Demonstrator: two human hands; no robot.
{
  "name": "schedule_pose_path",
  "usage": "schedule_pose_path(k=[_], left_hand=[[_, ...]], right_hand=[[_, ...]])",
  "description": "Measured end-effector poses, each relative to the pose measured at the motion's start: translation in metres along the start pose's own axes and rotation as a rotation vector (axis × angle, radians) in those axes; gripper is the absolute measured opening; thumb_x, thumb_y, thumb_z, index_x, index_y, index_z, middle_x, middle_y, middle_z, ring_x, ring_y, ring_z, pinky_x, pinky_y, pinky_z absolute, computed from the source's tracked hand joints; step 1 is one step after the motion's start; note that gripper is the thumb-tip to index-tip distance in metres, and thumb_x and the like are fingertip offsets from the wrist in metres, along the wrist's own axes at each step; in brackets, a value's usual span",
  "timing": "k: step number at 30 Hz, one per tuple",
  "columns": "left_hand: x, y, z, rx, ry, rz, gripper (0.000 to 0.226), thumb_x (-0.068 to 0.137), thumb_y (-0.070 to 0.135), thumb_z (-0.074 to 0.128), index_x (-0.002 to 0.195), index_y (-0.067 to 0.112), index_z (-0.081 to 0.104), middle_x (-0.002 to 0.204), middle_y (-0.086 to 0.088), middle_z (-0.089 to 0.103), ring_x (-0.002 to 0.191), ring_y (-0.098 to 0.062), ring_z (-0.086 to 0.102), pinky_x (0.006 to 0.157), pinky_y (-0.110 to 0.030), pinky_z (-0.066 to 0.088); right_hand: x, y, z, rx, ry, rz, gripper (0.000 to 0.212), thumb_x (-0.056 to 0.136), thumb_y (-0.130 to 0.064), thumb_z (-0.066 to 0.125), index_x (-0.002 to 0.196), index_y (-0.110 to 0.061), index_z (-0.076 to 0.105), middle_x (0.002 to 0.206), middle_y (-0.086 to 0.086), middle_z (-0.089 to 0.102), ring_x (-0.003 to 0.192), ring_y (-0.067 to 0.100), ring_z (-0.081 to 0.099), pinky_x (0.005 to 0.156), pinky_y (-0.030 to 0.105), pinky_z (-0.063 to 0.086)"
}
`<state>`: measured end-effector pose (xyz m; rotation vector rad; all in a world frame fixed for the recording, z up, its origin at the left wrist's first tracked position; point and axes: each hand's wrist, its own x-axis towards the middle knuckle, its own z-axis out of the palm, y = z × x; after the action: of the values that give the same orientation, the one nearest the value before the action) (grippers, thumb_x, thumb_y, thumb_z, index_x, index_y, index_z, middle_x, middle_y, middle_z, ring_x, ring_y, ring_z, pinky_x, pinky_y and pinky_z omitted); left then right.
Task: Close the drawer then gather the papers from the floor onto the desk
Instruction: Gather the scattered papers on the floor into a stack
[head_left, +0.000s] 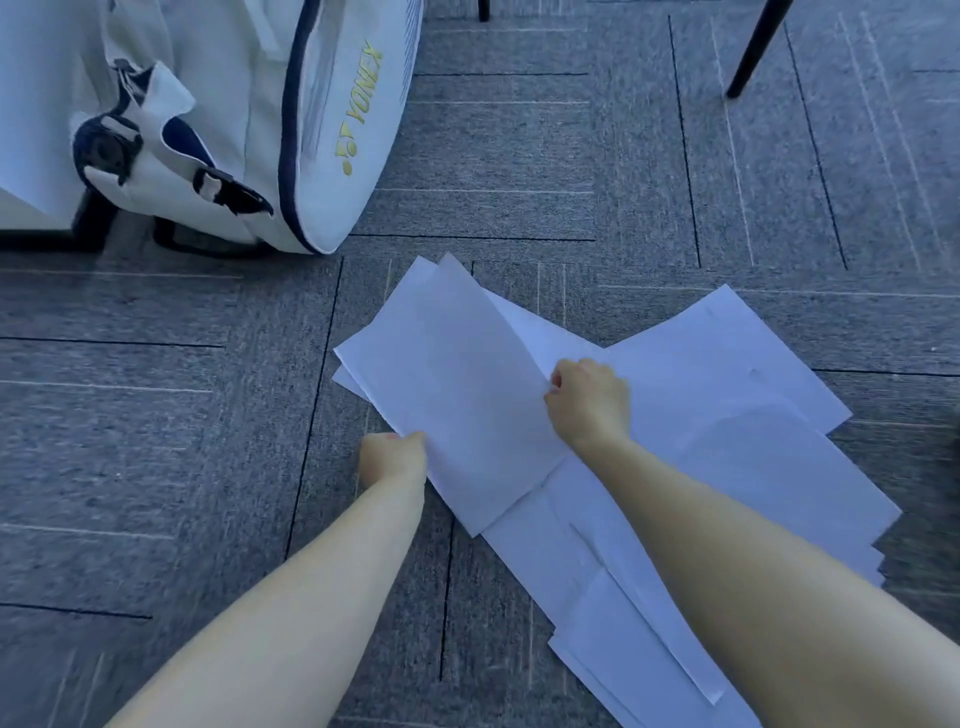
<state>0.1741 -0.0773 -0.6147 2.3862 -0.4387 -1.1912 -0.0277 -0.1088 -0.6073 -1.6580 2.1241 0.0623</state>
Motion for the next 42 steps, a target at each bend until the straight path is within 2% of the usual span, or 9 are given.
schedule_pose_path(k=[7, 12, 15, 18, 23, 27, 33, 38, 42], left_hand=[[0.005, 0.004, -0.003, -0.09, -0.053, -0.055, 0.025, 0.069, 0.033, 0.068, 0.062, 0.011, 0.058, 0.069, -0.01, 0.064, 0.069, -0.029, 0.064, 0.083, -0.048, 0.057], [0.014, 0.005, -0.003, -0.125, -0.097, -0.089, 0.031, 0.075, 0.035, 0.073, 0.08, 0.006, 0.062, 0.077, -0.011, 0.063, 0.072, -0.029, 0.06, 0.081, -0.044, 0.055], [0.018, 0.007, -0.005, -0.122, -0.133, -0.014, 0.038, 0.075, 0.041, 0.071, 0.081, 0.005, 0.06, 0.084, -0.013, 0.061, 0.075, -0.028, 0.057, 0.077, -0.039, 0.051], [0.007, 0.013, -0.001, -0.011, -0.209, 0.17, 0.035, 0.076, 0.047, 0.066, 0.087, 0.016, 0.057, 0.087, -0.01, 0.052, 0.079, -0.026, 0.051, 0.074, -0.035, 0.039], [-0.037, 0.037, 0.047, 0.64, -0.391, 0.594, 0.07, 0.084, 0.052, 0.055, 0.142, 0.015, 0.04, 0.149, -0.006, 0.037, 0.137, -0.03, 0.032, 0.106, -0.047, 0.039], [-0.065, 0.058, 0.1, 0.984, -0.398, 0.848, 0.084, 0.079, 0.06, 0.056, 0.145, 0.013, 0.032, 0.15, -0.007, 0.033, 0.138, -0.032, 0.028, 0.104, -0.046, 0.038], [-0.083, 0.066, 0.139, 1.196, -0.365, 0.858, 0.084, 0.062, 0.073, 0.063, 0.12, 0.014, 0.047, 0.121, -0.008, 0.058, 0.112, -0.029, 0.056, 0.097, -0.047, 0.04], [-0.095, 0.044, 0.142, 1.309, -0.372, 0.875, 0.051, 0.067, 0.067, 0.065, 0.075, 0.019, 0.049, 0.106, -0.01, 0.065, 0.101, -0.03, 0.059, 0.086, -0.04, 0.043], [-0.105, 0.03, 0.142, 1.022, -0.326, 0.912, 0.079, 0.065, 0.06, 0.074, 0.122, 0.012, 0.048, 0.126, -0.01, 0.052, 0.118, -0.033, 0.049, 0.085, -0.041, 0.043]], right_hand=[[0.061, -0.025, -0.024, -0.129, -0.098, 0.042, 0.082, 0.07, -0.056, 0.074, 0.135, -0.017, 0.041, 0.136, 0.013, 0.047, 0.131, 0.034, 0.04, 0.102, 0.048, 0.035], [0.06, -0.035, -0.028, -0.171, -0.165, 0.015, 0.039, 0.075, -0.033, 0.064, 0.109, -0.015, 0.057, 0.1, 0.009, 0.063, 0.114, 0.032, 0.058, 0.104, 0.046, 0.03], [0.027, -0.028, -0.033, 0.186, -0.174, 0.021, 0.019, 0.08, -0.024, 0.056, 0.094, -0.015, 0.064, 0.092, 0.005, 0.064, 0.097, 0.031, 0.063, 0.087, 0.039, 0.046], [-0.03, 0.005, -0.037, 0.598, -0.146, 0.214, 0.009, 0.082, -0.022, 0.06, 0.081, -0.014, 0.065, 0.081, 0.004, 0.066, 0.079, 0.028, 0.062, 0.064, 0.032, 0.047], [-0.125, 0.11, -0.019, 0.729, 0.13, 0.825, 0.031, 0.08, -0.023, 0.067, 0.057, -0.012, 0.05, 0.081, 0.018, 0.061, 0.07, 0.031, 0.054, 0.055, 0.032, 0.034], [-0.17, 0.162, 0.002, 0.608, 0.076, 1.143, 0.027, 0.083, -0.036, 0.061, 0.094, -0.012, 0.063, 0.121, 0.018, 0.048, 0.106, 0.037, 0.047, 0.08, 0.042, 0.043], [-0.174, 0.181, 0.011, 0.694, 0.138, 1.337, 0.095, 0.067, -0.041, 0.079, 0.145, -0.022, 0.027, 0.142, 0.024, 0.032, 0.125, 0.043, 0.037, 0.094, 0.053, 0.042], [-0.18, 0.195, 0.019, 0.7, 0.171, 1.404, 0.086, 0.064, -0.046, 0.078, 0.128, -0.004, 0.04, 0.128, 0.028, 0.053, 0.116, 0.046, 0.052, 0.094, 0.053, 0.046], [-0.178, 0.189, 0.017, 0.756, 0.164, 1.386, 0.072, 0.068, -0.045, 0.076, 0.117, -0.003, 0.046, 0.117, 0.022, 0.064, 0.11, 0.042, 0.06, 0.095, 0.049, 0.044]])
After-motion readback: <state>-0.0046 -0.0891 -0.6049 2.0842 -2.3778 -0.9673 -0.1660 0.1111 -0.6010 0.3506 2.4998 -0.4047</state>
